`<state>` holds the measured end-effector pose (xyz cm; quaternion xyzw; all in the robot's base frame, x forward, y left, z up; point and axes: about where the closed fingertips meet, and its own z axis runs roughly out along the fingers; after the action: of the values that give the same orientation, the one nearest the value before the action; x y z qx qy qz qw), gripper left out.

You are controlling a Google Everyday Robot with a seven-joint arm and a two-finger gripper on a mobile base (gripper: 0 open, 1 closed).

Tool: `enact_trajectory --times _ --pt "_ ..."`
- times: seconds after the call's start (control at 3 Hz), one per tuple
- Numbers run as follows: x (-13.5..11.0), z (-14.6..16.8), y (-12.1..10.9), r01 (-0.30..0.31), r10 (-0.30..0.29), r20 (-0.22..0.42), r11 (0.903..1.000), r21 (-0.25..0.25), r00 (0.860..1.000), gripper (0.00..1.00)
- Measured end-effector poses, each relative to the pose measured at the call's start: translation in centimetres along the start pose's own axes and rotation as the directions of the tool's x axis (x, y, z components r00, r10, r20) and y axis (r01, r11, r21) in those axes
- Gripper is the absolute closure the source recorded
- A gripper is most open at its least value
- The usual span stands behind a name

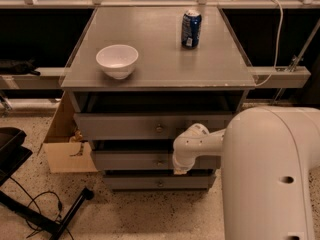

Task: Open middle drawer

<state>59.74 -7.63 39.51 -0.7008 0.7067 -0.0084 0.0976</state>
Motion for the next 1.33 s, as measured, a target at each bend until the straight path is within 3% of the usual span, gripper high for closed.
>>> enact_trajectory --times 0.33,0.67,1.33 --pt "0.8 -1.6 1.0 0.008 -0.009 -0.014 0.9982 -0.060 1.000 0.89" --pt "1.7 -2.9 2.7 0.028 -0.035 -0.046 0.9899 -0.139 0.998 1.00" --pt "1.4 -4.1 2.5 0.028 -0.035 -0.046 0.9899 -0.139 0.998 1.00"
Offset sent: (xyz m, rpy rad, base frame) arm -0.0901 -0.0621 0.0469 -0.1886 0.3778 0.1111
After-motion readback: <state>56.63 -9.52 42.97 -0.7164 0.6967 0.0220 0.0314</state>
